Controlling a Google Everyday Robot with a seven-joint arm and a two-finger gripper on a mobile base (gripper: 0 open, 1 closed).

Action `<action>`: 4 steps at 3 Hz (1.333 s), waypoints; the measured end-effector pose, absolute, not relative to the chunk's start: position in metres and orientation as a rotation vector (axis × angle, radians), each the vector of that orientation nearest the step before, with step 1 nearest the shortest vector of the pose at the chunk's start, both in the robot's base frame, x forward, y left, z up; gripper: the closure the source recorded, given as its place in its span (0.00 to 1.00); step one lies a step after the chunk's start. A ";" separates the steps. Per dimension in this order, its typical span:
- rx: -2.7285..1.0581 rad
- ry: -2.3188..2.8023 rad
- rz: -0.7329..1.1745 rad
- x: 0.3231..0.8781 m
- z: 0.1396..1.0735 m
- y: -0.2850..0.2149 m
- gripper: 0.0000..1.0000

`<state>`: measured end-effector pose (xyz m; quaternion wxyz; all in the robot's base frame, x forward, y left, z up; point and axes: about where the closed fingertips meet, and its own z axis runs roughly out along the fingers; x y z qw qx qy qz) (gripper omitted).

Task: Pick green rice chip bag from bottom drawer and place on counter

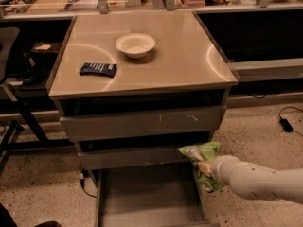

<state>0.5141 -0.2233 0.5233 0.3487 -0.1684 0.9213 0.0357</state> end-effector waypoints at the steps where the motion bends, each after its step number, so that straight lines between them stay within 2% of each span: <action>1: -0.400 2.346 0.042 0.514 0.560 -0.238 1.00; 3: -0.378 2.139 -0.153 0.513 0.691 -0.276 1.00; 4: -0.381 2.139 -0.146 0.513 0.691 -0.274 1.00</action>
Offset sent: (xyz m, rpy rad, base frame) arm -0.0081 -0.0451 0.1773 -0.1179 -0.2707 -0.1190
